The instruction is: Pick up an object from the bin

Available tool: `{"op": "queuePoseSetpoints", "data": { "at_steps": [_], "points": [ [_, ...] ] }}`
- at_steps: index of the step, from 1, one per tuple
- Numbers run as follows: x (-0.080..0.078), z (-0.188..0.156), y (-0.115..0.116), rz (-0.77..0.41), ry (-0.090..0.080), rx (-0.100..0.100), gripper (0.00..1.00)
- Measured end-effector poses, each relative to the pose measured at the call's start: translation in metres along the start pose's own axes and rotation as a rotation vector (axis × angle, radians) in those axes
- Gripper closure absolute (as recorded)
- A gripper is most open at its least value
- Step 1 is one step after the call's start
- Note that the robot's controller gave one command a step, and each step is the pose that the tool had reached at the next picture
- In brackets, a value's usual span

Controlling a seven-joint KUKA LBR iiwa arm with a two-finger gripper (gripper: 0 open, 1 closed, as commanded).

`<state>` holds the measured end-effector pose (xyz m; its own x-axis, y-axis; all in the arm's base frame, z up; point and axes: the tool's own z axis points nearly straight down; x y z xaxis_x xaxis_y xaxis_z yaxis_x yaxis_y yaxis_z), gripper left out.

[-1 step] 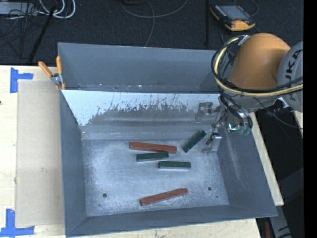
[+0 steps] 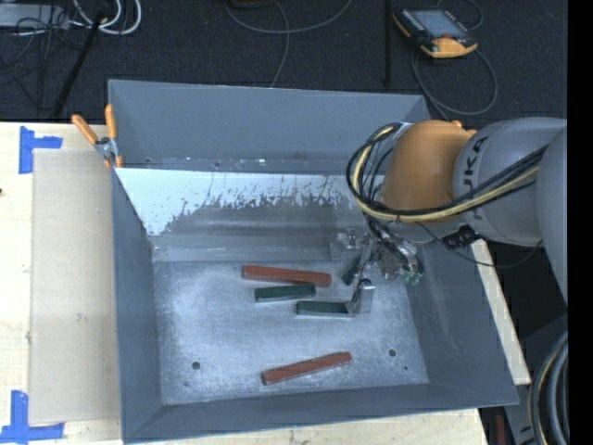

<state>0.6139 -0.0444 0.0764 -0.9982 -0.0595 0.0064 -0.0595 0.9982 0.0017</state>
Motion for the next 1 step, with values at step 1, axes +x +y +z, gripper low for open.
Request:
{"op": "queuePoseSetpoints", "data": {
  "at_steps": [1],
  "points": [
    [0.0177, 0.0059, 0.042, -0.236, -0.006, 0.002, 0.0]
  ]
}}
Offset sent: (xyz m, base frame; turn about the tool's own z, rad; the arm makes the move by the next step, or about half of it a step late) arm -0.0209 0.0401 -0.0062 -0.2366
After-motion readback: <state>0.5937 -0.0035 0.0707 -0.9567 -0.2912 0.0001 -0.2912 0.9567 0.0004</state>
